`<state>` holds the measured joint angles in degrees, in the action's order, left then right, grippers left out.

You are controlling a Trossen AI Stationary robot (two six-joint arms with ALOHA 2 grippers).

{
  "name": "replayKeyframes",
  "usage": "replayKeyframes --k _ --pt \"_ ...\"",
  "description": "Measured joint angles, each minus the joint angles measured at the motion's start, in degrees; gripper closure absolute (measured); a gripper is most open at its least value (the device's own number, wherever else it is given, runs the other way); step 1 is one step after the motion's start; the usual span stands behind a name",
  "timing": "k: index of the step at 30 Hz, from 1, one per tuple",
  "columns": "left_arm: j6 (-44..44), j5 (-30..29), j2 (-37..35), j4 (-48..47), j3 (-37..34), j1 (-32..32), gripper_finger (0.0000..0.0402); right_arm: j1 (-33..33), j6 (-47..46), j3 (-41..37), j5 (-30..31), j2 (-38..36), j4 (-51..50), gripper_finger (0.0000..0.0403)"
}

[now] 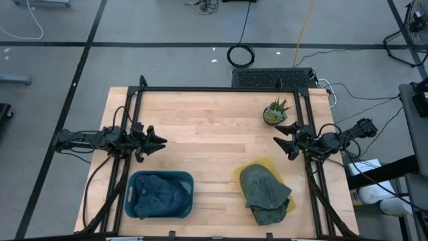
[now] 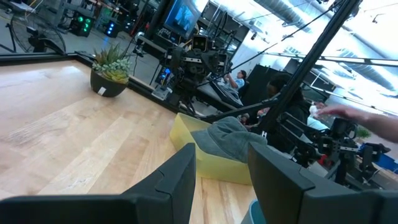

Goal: Pick & Place hat
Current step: Return to Home Position

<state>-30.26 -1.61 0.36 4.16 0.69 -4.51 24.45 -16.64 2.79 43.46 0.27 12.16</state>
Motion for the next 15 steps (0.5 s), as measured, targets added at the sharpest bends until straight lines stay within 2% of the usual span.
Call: replayKeyframes --k 7,10,15 --pt "0.0 0.0 0.0 0.0 0.0 0.0 0.0250 0.0 -0.1 -2.0 0.0 0.0 -0.9 0.0083" --pt "0.0 0.0 0.0 0.0 0.0 0.0 0.0250 0.0 -0.2 -1.9 -0.1 0.2 -5.7 0.0083" --pt "0.0 0.0 0.0 0.0 0.0 0.0 0.0250 0.0 -0.2 -1.9 0.0 0.4 -7.3 0.0083"
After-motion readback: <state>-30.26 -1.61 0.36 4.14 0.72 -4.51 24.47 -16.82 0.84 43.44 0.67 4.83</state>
